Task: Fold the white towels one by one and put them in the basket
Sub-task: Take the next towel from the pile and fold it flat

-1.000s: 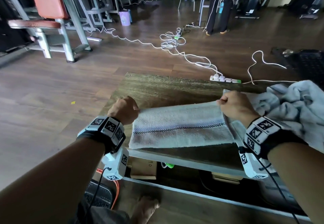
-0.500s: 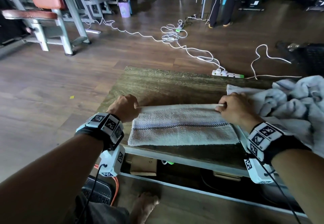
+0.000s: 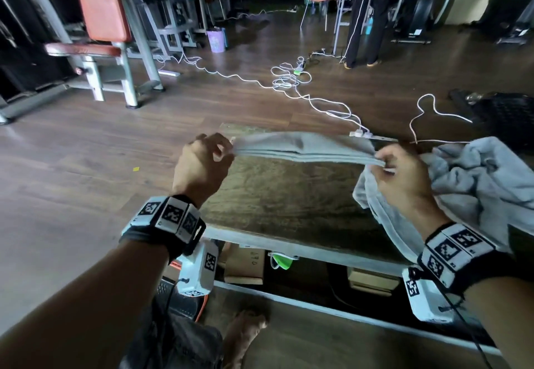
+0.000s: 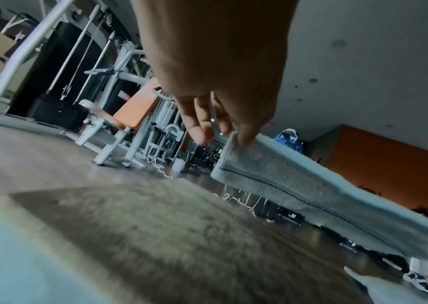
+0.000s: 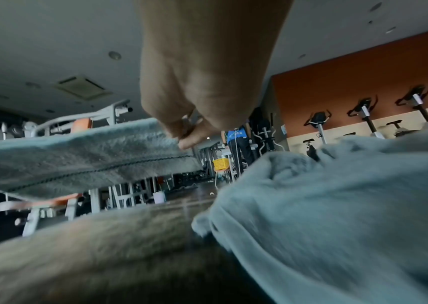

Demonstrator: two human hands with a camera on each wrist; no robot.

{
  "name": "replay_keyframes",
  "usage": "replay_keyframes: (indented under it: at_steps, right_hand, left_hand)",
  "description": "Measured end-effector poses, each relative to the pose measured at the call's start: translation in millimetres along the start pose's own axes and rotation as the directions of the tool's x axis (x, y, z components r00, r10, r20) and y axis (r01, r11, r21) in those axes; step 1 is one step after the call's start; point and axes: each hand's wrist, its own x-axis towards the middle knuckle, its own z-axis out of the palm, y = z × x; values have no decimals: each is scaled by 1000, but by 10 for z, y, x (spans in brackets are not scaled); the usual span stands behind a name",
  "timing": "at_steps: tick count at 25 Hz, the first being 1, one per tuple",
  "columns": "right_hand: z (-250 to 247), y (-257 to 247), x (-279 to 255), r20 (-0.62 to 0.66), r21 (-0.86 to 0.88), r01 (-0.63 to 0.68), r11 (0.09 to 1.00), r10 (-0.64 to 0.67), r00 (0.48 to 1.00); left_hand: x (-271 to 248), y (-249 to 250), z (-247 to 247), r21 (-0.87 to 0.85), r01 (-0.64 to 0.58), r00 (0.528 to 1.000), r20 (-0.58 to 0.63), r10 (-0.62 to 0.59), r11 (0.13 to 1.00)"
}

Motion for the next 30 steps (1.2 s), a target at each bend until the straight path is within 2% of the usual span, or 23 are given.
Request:
replay_keyframes:
  at_steps: [1,2,3,4,5,8,11,14,18,24,26,28,29,30]
  right_hand:
    - [6,51,-165,138,4,-89,996,88,987]
    - [23,125,-335,292,-8,-193,981,187,938]
    - [38,200,-479,395,-43,-269,962,263,880]
    - [57,275,-609,416,-96,-298,950,310,855]
    - [73,330,-703,380,-143,-312,939,343,859]
    - [95,310,-870,187,-203,-357,912,394,900]
    - [137,266,-889,168,-212,-355,910,392,904]
    - [174,267,-784,194,-220,-404,888,445,874]
    - [183,204,-688,161,-252,-334,908,379,911]
    - [78,74,-670,61,-235,-346,908,369,927]
    - [40,61,-684,110,-267,-336,903,375,921]
    - [26,106,-705,205,-341,-356,870,438,875]
    - [26,123,-727,217,-367,-365,856,460,861]
    - [37,138,-749,195,-371,-361,856,452,871]
  left_hand:
    - [-136,-89,52,20,50,994,96,-52,999]
    - [-286,-178,125,47,137,965,220,-144,989]
    - [-431,-265,204,58,226,912,340,-232,972]
    - [-569,-298,264,100,315,849,415,-327,944]
    - [-670,-331,313,130,369,815,432,-387,920]
    - [-805,-316,409,145,513,788,312,-531,846]
    - [-780,-259,431,84,553,788,272,-553,829]
    - [-738,-284,460,94,561,782,267,-564,822]
    - [-711,-327,421,72,573,781,253,-571,816]
    - [-635,-293,293,9,550,811,234,-537,835]
    - [-629,-286,284,22,556,806,229,-545,831]
    - [-639,-295,279,64,562,789,256,-558,825]
    - [-656,-291,284,93,556,785,269,-558,826]
    - [-677,-279,313,127,521,803,263,-535,844]
